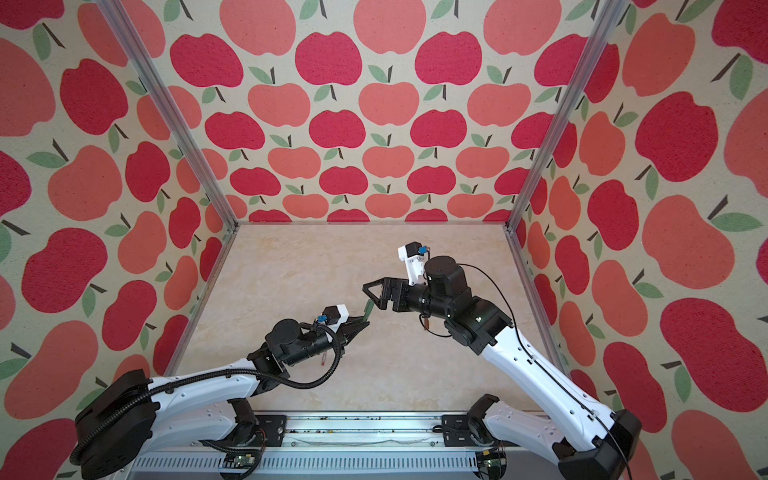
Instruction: Insert the pens into the pen caps
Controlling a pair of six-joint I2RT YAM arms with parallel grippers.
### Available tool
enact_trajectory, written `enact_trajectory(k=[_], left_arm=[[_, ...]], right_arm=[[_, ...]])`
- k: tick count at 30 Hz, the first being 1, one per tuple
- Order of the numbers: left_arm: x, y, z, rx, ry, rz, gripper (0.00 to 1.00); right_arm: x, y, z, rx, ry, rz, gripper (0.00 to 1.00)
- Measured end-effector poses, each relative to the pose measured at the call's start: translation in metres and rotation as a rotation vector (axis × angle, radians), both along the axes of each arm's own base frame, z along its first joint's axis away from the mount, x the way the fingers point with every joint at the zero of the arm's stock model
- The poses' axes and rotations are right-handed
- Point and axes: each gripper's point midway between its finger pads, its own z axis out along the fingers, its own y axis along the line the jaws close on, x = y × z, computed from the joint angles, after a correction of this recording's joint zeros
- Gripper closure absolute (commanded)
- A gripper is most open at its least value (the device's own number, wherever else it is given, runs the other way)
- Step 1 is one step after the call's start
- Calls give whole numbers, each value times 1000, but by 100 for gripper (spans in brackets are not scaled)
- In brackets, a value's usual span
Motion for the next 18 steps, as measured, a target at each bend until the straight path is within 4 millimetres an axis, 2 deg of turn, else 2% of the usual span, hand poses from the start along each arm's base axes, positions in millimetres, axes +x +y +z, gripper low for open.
enact_trajectory(k=[4, 10, 18], left_arm=[[-3, -2, 5, -14, -15, -8, 100], [-5, -4, 6, -20, -20, -15, 100], [0, -3, -1, 7, -30, 13, 100]], right_arm=[[11, 9, -10, 16, 84, 5, 6], [15, 20, -26, 11, 165, 17, 6], [17, 25, -10, 28, 171, 19, 7]])
